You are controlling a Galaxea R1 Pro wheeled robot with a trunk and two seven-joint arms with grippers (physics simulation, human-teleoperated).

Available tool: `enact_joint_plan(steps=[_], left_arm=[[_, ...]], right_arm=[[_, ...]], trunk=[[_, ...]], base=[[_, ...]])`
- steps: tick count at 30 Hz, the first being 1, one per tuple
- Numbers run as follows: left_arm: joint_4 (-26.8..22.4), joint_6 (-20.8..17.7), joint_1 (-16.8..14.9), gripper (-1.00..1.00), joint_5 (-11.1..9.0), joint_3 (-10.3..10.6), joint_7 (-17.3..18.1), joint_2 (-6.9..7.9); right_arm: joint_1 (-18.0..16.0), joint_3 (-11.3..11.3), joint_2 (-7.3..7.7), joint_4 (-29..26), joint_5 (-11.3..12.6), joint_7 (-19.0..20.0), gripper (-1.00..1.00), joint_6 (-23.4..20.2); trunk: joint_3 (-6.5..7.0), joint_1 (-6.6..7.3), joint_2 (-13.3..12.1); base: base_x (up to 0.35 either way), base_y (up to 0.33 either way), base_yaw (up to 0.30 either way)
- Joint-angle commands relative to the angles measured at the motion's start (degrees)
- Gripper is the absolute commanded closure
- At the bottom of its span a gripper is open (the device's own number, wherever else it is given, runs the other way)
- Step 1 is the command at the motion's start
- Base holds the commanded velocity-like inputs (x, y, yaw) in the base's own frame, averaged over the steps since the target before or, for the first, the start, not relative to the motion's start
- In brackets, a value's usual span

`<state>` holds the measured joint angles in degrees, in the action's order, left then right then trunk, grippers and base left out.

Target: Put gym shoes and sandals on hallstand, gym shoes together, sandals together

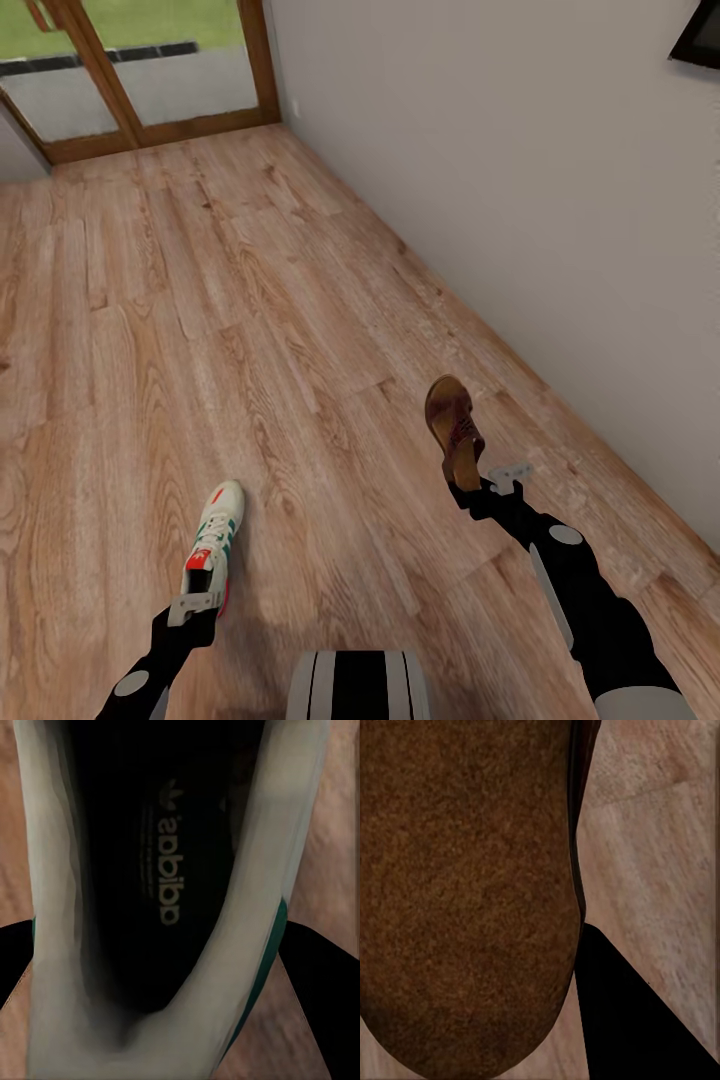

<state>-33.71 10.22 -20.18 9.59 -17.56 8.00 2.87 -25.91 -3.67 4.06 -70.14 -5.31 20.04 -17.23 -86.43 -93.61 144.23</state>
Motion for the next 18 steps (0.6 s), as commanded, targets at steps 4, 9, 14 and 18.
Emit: enact_joint_plan(steps=[4, 9, 14, 18], left_arm=[[0.0, 0.2, 0.0, 1.00, 0.6, -0.5, 0.4, -0.11], [0.0, 0.2, 0.0, 1.00, 0.5, -0.5, 0.4, -0.06], [0.0, 0.2, 0.0, 1.00, 0.4, -0.5, 0.4, -0.02], [0.0, 0.2, 0.0, 1.00, 0.4, -0.5, 0.4, 0.02]], right_arm=[[0.0, -0.1, -0.02, 0.1, -0.4, 0.3, 1.00, -0.2], [0.0, -0.1, -0.01, 0.2, -0.4, 0.3, 1.00, -0.2], [0.0, -0.1, -0.01, 0.2, -0.4, 0.3, 1.00, -0.2], [0.0, -0.1, -0.04, 0.2, -0.4, 0.3, 1.00, -0.2]], trunk=[[0.86, 0.11, 0.0], [1.97, 0.24, -0.1], [3.08, 0.37, -0.2], [3.96, 0.47, -0.2]], base=[[0.000, 0.000, 0.000], [0.000, 0.000, 0.000], [0.000, 0.000, 0.000], [0.000, 0.000, 0.000]])
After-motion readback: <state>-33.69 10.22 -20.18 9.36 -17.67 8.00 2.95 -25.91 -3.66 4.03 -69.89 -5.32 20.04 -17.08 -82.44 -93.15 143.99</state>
